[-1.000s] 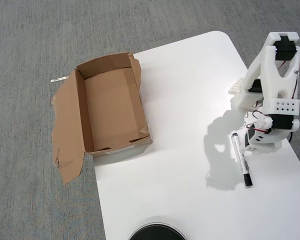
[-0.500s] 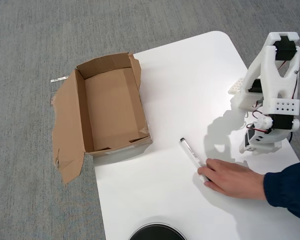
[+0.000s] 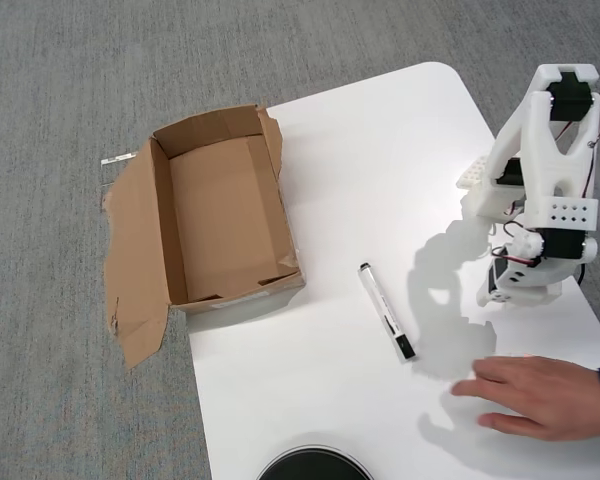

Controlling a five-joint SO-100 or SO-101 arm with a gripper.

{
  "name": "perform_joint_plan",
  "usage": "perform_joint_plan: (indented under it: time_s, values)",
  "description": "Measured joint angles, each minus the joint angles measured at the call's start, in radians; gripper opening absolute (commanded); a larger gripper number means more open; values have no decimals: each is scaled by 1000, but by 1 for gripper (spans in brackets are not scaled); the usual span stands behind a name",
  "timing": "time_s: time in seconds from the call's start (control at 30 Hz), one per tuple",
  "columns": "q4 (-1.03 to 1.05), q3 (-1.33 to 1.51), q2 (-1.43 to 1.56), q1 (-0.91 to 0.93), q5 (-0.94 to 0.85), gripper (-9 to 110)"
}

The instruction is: Grasp a pen and put it in the box.

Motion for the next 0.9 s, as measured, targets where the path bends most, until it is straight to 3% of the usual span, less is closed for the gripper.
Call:
perform_joint_plan:
  time_s: [0.43, 0.6, 0.9]
  values:
    - [0, -376, -17, 385, -172, 12]
    - [0, -400, -57, 557, -187, 12]
    - [0, -403, -67, 680, -193, 12]
